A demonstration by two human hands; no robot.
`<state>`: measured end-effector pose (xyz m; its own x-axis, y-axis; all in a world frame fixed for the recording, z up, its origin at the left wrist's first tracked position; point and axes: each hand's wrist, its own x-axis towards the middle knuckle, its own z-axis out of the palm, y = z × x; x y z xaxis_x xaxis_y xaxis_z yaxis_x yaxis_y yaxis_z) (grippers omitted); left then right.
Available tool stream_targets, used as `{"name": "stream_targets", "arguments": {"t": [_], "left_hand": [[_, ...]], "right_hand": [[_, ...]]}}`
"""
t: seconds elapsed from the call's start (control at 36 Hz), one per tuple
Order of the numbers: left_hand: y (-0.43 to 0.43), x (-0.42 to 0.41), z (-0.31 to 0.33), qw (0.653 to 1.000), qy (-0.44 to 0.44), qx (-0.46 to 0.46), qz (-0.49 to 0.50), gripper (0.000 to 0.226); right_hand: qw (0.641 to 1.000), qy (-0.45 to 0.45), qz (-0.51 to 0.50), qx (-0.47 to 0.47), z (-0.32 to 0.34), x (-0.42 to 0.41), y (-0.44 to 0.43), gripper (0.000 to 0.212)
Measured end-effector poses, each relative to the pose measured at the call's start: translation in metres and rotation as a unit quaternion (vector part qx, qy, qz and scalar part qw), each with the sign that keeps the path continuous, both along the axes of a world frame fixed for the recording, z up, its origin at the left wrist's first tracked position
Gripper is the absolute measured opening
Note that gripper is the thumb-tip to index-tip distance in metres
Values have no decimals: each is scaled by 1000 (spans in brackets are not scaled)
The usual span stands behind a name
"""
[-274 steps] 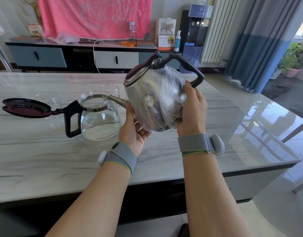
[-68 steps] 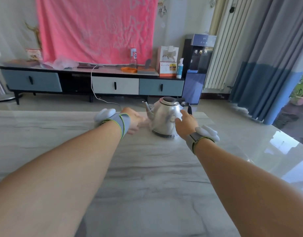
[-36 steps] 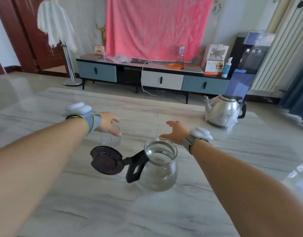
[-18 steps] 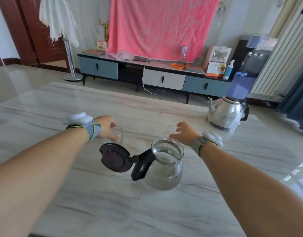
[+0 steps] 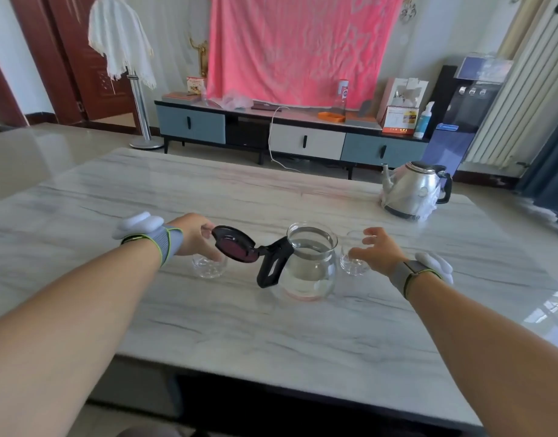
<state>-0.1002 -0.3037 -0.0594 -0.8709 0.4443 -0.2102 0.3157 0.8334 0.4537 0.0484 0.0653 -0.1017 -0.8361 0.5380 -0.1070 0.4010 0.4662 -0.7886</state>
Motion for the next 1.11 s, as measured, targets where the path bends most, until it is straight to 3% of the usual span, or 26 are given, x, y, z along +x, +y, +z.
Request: {"name": "stream_targets", "arguments": {"t": [0.08,0.25,0.47,0.58,0.69,0.81,0.92,0.97,1.06,1.11], "left_hand": [[-7,14,-3,1000,2,14,14,54],[-18,38,-13,999,-5,31,16,66],[-22,87,-19,998,24,54,13,67],[-24,114,-28,996,12,89,4,91],[-24,132,-40,990,6,139,-1,89],[-23,150,-52,990,0,140,-6,112],[-22,160,-69,981,-10,186,52,126],[-19,166,-75,974,-15,211,85,119],[-14,173,-76,970,1,218,106,86],[-12,175,-75,969,-13,228,98,85]], "right_hand": [[1000,9,-7,-6,-2,20,-4,75],[999,44,-21,-19,-12,58,-20,72],[994,98,-23,-39,-25,100,-58,75],[993,112,-8,-35,-31,121,-80,78],[992,121,8,-22,-38,131,-98,82],[991,131,11,-30,-44,136,-111,87],[990,138,17,-36,-48,141,-122,90],[989,143,21,-35,-49,145,-127,90],[989,142,37,-30,-49,148,-131,87],[989,133,59,-34,-47,149,-132,83]]}}
